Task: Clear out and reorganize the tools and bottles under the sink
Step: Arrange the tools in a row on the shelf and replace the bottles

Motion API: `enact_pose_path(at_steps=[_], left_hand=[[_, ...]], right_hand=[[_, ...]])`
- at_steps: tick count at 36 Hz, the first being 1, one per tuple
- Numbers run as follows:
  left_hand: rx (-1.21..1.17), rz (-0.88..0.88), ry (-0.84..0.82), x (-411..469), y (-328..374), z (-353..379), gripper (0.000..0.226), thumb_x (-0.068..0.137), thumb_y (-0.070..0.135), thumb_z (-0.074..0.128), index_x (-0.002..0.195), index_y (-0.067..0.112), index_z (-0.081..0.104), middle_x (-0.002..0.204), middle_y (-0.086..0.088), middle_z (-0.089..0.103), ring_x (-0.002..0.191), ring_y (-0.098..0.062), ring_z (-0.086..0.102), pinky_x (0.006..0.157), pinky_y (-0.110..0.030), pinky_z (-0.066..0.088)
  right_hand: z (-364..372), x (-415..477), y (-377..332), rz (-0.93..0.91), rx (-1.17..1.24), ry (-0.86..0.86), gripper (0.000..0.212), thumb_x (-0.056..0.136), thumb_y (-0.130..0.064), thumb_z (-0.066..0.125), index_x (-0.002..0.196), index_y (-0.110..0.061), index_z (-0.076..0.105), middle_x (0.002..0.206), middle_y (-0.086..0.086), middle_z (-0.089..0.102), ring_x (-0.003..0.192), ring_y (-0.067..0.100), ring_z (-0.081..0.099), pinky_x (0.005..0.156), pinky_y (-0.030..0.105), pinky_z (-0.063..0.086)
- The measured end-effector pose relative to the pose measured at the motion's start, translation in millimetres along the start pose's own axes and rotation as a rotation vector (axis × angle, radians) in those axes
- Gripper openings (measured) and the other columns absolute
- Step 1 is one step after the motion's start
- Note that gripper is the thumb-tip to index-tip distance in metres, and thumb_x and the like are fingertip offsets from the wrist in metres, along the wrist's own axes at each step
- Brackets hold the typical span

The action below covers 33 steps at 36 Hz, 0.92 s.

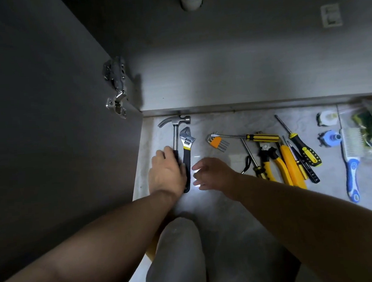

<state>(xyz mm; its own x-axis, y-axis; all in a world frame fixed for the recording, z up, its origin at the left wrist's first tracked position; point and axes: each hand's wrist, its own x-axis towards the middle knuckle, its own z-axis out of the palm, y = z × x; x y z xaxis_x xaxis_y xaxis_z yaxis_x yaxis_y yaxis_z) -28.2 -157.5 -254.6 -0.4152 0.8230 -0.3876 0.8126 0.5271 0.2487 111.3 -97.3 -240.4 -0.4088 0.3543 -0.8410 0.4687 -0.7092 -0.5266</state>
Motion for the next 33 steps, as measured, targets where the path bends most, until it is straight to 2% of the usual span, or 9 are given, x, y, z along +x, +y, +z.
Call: enact_pose_path(at_steps=[3, 7, 9, 13, 18, 21, 25, 28, 33], left_hand=[[0.14, 0.227, -0.065, -5, 9, -2, 0.045, 0.092, 0.038, 0.06, 0.129, 0.019, 0.043, 0.12, -0.009, 0.053, 0.107, -0.031, 0.054, 0.085, -0.044, 0.05], [0.15, 0.228, -0.192, -11, 26, 0, 0.042, 0.096, 0.021, 0.049, 0.136, 0.026, 0.037, 0.124, -0.013, 0.047, 0.109, -0.037, 0.055, 0.084, -0.047, 0.055], [0.179, 0.221, -0.221, -13, 32, 0, 0.047, 0.095, 0.011, 0.046, 0.139, 0.024, 0.035, 0.126, -0.015, 0.043, 0.108, -0.038, 0.055, 0.084, -0.047, 0.056], [0.214, 0.245, -0.247, -11, 35, -2, 0.05, 0.095, 0.002, 0.044, 0.142, 0.016, 0.035, 0.132, -0.017, 0.04, 0.112, -0.039, 0.054, 0.09, -0.049, 0.054], [0.214, 0.269, -0.233, -11, 36, -2, 0.044, 0.096, 0.006, 0.049, 0.138, 0.013, 0.038, 0.13, -0.016, 0.041, 0.105, -0.036, 0.057, 0.089, -0.048, 0.054], [0.174, 0.26, -0.232, -10, 34, 0, 0.044, 0.096, 0.006, 0.051, 0.137, 0.014, 0.039, 0.128, -0.015, 0.039, 0.104, -0.036, 0.057, 0.089, -0.047, 0.055], [0.175, 0.253, -0.203, -11, 39, -1, 0.034, 0.098, 0.008, 0.047, 0.131, 0.013, 0.041, 0.126, -0.014, 0.036, 0.101, -0.037, 0.055, 0.079, -0.047, 0.055], [0.165, 0.274, -0.106, -10, 52, -3, 0.03, 0.098, 0.012, 0.044, 0.128, 0.015, 0.042, 0.121, -0.013, 0.038, 0.1, -0.037, 0.053, 0.073, -0.044, 0.049], [-0.106, 0.291, -0.29, 5, 79, 0, 0.087, 0.09, 0.007, 0.057, 0.158, 0.041, 0.015, 0.136, -0.005, 0.03, 0.108, -0.029, 0.057, 0.087, -0.043, 0.057]], right_hand=[[-23, -9, 0, -0.039, -0.393, -0.051, 0.013, 0.096, -0.001, 0.056, 0.104, -0.01, 0.062, 0.08, 0.008, 0.06, 0.063, 0.016, 0.059, 0.053, 0.02, 0.047], [-83, -29, -10, -0.084, -1.053, -0.148, 0.026, 0.097, -0.017, 0.057, 0.12, -0.013, 0.068, 0.106, 0.003, 0.069, 0.095, 0.022, 0.067, 0.08, 0.027, 0.055], [-114, -42, -13, -0.089, -1.068, -0.129, 0.023, 0.095, -0.015, 0.06, 0.113, -0.015, 0.072, 0.103, 0.002, 0.073, 0.098, 0.02, 0.07, 0.084, 0.03, 0.056], [-166, -67, -2, -0.071, -0.948, 0.014, 0.017, 0.091, -0.016, 0.064, 0.102, -0.026, 0.073, 0.086, -0.015, 0.069, 0.077, 0.001, 0.068, 0.062, 0.012, 0.05], [-176, -60, 34, -0.145, -1.075, 0.27, 0.019, 0.092, -0.022, 0.061, 0.111, -0.023, 0.063, 0.106, -0.001, 0.056, 0.1, 0.022, 0.061, 0.07, 0.028, 0.046], [-161, -47, 44, -0.143, -1.092, 0.424, 0.042, 0.093, -0.033, 0.06, 0.126, -0.012, 0.047, 0.128, 0.015, 0.052, 0.107, 0.032, 0.059, 0.076, 0.034, 0.048], [-144, -33, 44, -0.082, -1.123, 0.603, 0.084, 0.083, -0.056, 0.067, 0.141, -0.008, 0.028, 0.148, 0.016, 0.04, 0.114, 0.038, 0.062, 0.079, 0.045, 0.056], [-140, -22, 41, -0.043, -1.107, 0.679, 0.078, 0.086, -0.059, 0.063, 0.136, -0.007, 0.033, 0.132, 0.015, 0.055, 0.102, 0.034, 0.067, 0.068, 0.035, 0.05], [-147, -17, 39, 0.031, -1.034, 0.702, 0.055, 0.078, -0.061, 0.067, 0.111, -0.018, 0.059, 0.092, 0.002, 0.067, 0.083, 0.024, 0.07, 0.071, 0.037, 0.06]])
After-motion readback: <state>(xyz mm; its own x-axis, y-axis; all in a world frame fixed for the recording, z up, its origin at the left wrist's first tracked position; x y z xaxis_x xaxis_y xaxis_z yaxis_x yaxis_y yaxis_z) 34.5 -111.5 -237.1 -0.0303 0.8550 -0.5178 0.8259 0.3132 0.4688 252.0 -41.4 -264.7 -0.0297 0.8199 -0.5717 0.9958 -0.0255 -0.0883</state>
